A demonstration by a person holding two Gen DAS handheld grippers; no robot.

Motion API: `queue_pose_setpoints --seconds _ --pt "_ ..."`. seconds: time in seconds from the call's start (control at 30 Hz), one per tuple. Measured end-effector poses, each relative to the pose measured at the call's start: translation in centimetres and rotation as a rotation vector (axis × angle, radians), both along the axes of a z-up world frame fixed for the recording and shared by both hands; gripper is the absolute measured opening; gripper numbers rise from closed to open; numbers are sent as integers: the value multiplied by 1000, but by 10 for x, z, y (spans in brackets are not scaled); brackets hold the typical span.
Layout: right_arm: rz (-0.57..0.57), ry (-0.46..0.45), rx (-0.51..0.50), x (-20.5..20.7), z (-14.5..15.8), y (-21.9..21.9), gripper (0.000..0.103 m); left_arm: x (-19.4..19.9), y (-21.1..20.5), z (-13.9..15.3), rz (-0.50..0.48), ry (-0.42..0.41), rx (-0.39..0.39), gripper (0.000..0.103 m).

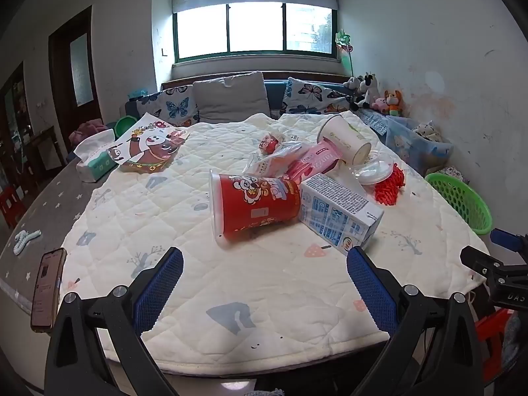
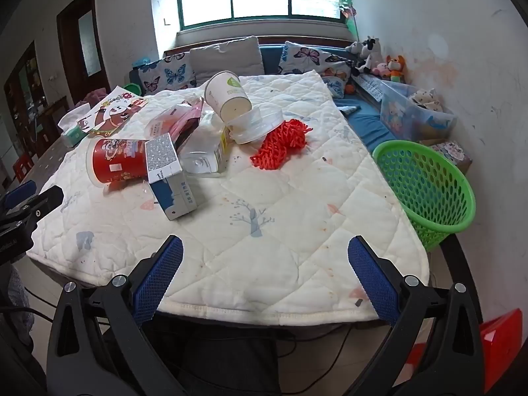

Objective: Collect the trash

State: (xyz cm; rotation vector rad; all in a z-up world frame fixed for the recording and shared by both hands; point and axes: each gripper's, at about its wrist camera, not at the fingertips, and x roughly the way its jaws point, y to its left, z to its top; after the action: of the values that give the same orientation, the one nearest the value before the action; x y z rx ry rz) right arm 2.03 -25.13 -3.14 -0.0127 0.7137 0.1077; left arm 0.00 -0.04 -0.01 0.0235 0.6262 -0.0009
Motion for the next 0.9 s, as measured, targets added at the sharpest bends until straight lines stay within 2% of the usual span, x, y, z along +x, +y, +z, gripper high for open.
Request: queue_pose_setpoints --seconds 0.47,0.9 --pt "5 4 5 3 -6 -7 99 -3 0 -1 -2 -3 -7 96" --pt "9 4 -2 4 1 4 99 0 3 1 -6 -6 -4 96"
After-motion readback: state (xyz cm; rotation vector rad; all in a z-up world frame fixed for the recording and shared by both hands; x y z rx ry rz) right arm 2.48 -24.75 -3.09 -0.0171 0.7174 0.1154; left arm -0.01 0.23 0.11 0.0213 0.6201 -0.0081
